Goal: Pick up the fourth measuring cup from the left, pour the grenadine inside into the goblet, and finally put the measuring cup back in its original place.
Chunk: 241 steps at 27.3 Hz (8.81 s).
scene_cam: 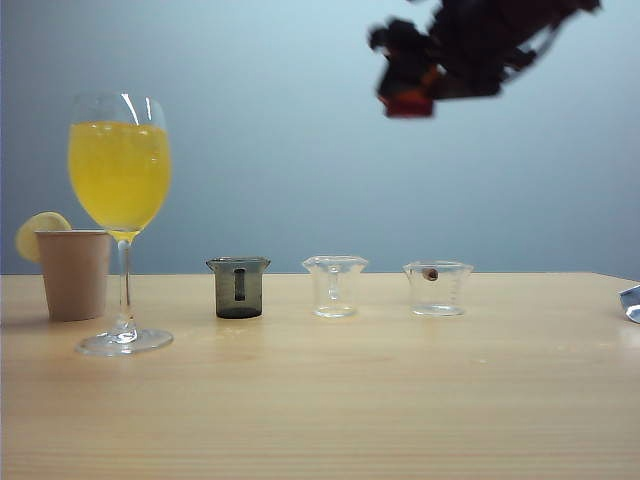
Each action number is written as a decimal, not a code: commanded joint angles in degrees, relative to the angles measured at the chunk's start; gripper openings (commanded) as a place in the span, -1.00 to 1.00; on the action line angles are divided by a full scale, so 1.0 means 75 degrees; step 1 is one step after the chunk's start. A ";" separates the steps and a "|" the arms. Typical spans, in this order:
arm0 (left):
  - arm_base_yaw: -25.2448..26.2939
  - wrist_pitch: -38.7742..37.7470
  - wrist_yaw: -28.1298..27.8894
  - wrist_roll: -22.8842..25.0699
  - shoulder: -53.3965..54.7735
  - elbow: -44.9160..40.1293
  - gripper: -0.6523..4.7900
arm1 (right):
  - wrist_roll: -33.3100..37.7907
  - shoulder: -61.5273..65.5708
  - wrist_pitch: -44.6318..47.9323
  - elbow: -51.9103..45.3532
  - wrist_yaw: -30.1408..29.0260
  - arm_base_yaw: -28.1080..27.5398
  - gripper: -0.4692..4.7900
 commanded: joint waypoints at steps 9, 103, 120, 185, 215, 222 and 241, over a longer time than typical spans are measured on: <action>-0.0003 -0.1145 -0.0729 -0.0539 -0.1515 -0.0195 -0.78 | -0.0020 0.0723 -0.0656 0.1848 -0.0172 0.1338 -0.22; 0.2177 0.1320 0.0629 -0.0172 -0.1102 -0.1565 -0.78 | -0.7979 0.3063 -0.0752 0.4304 -0.0627 0.2903 -0.23; 0.2177 0.1320 0.0629 -0.0172 -0.1102 -0.1565 -0.78 | -0.8938 0.3162 -0.0248 0.4304 -0.0705 0.2926 -0.23; 0.2177 0.1320 0.0629 -0.0172 -0.1102 -0.1565 -0.78 | -1.0733 0.3334 0.0577 0.4304 -0.0545 0.3083 -0.23; 0.2177 0.1320 0.0629 -0.0172 -0.1102 -0.1565 -0.78 | -1.1677 0.3334 0.0697 0.4307 -0.0545 0.3092 -0.23; 0.2177 0.1320 0.0629 -0.0172 -0.1102 -0.1565 -0.78 | -1.1879 0.3334 0.0787 0.4307 -0.0542 0.3095 -0.23; 0.2177 0.1320 0.0629 -0.0172 -0.1102 -0.1565 -0.78 | -1.2963 0.3334 0.0790 0.4307 -0.0568 0.3203 -0.26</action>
